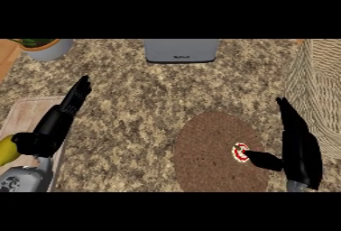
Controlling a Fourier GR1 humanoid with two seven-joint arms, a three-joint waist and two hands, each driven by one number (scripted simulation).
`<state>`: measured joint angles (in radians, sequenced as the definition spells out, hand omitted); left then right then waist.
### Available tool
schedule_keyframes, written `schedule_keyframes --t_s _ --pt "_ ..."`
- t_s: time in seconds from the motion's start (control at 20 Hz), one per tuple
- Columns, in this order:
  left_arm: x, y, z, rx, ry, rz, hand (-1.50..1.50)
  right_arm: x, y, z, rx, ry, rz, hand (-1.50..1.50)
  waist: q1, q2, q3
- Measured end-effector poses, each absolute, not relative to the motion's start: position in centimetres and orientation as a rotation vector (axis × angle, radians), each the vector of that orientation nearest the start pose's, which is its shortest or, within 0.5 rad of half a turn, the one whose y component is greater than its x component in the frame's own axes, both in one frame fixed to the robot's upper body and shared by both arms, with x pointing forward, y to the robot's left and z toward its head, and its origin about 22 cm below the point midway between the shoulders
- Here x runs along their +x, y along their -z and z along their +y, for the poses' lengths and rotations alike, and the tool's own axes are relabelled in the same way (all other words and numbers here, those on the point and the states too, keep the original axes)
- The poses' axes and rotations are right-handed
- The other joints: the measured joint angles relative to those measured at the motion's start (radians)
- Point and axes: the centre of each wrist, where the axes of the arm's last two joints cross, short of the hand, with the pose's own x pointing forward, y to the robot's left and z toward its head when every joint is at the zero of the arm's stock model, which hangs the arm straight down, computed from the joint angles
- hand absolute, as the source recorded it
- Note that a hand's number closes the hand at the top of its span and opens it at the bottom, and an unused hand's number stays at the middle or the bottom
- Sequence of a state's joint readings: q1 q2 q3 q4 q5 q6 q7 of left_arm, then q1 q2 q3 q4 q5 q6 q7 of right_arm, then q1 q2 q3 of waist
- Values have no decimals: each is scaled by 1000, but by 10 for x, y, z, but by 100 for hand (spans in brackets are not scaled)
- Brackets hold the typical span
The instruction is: Pick the cupcake from the placemat and place it in the basket
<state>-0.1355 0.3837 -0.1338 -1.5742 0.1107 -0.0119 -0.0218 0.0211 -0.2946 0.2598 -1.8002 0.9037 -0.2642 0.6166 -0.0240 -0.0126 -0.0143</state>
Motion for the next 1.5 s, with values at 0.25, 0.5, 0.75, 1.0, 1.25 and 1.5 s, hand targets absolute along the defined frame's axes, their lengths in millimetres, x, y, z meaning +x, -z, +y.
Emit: schedule_keyframes --t_s 0.25,0.5,0.75,1.0,1.25,1.5 --pt "273 -53 272 76 370 -1672 0 209 -93 -206 -988 -639 -1082 -150 -3 0 3" --pt "273 -57 276 71 373 -1678 0 182 -143 -192 -904 -676 -1060 -150 5 3 7" --pt "274 -63 273 64 376 -1688 0 168 -163 -191 -894 -673 -1066 -150 11 6 10" --pt "276 -60 272 56 378 -1681 0 170 -168 -191 -899 -679 -1054 -150 15 9 12" --pt "281 -58 267 53 375 -1686 0 171 -164 -195 -878 -649 -1055 -150 18 11 13" --pt "279 -57 266 53 377 -1689 0 174 -145 -196 -894 -614 -1044 -150 20 11 14"
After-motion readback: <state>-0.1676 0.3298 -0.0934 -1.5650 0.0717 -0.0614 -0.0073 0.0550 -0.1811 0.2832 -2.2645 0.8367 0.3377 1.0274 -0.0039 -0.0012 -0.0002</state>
